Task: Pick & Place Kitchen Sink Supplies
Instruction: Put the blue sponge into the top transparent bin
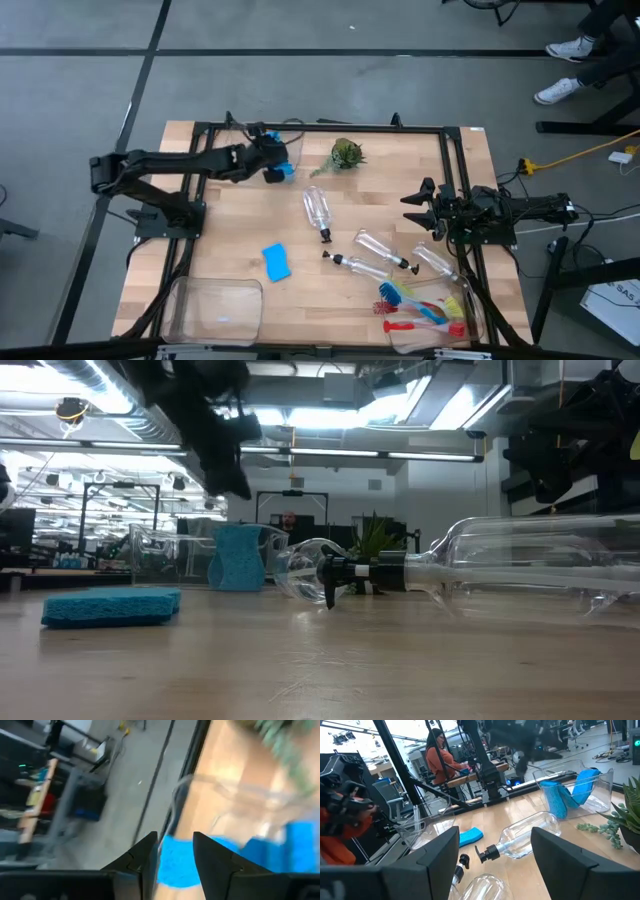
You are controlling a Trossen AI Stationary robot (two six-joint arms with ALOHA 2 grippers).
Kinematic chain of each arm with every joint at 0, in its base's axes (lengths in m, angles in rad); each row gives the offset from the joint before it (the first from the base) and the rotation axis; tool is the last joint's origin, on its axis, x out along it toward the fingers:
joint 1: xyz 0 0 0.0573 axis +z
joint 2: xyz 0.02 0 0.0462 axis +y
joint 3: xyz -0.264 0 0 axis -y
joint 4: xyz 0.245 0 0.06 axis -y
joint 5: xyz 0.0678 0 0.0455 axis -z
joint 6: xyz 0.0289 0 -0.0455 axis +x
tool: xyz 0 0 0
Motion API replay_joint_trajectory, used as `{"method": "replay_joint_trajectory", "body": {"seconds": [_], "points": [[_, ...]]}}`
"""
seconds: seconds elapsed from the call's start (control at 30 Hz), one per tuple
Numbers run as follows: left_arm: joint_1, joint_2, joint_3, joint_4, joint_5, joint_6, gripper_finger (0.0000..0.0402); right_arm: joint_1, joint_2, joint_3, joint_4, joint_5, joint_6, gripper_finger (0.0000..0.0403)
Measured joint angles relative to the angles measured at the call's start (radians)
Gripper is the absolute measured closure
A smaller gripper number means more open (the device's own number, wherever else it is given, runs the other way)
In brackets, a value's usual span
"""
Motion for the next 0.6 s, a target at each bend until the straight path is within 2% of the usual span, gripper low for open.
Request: {"method": "replay_joint_trajectory", "body": {"seconds": [0.23, 0.43, 0.53, 0.6], "points": [[-0.006, -0.150, 0.000, -0.011, 0.377, -0.153, 0.0287, 0.000, 0.000, 0.000, 0.000, 0.000, 0.000, 0.0158], [-0.053, -0.216, 0.000, -0.048, 0.726, -0.312, 0.0287, 0.000, 0.000, 0.000, 0.000, 0.000, 0.000, 0.0158], [-0.100, -0.220, 0.000, -0.089, 0.848, -0.412, 0.0288, 0.000, 0.000, 0.000, 0.000, 0.000, 0.000, 0.0158], [-0.146, -0.212, 0.000, -0.139, 0.874, -0.468, 0.0288, 0.000, 0.000, 0.000, 0.000, 0.000, 0.000, 0.0158]]}}
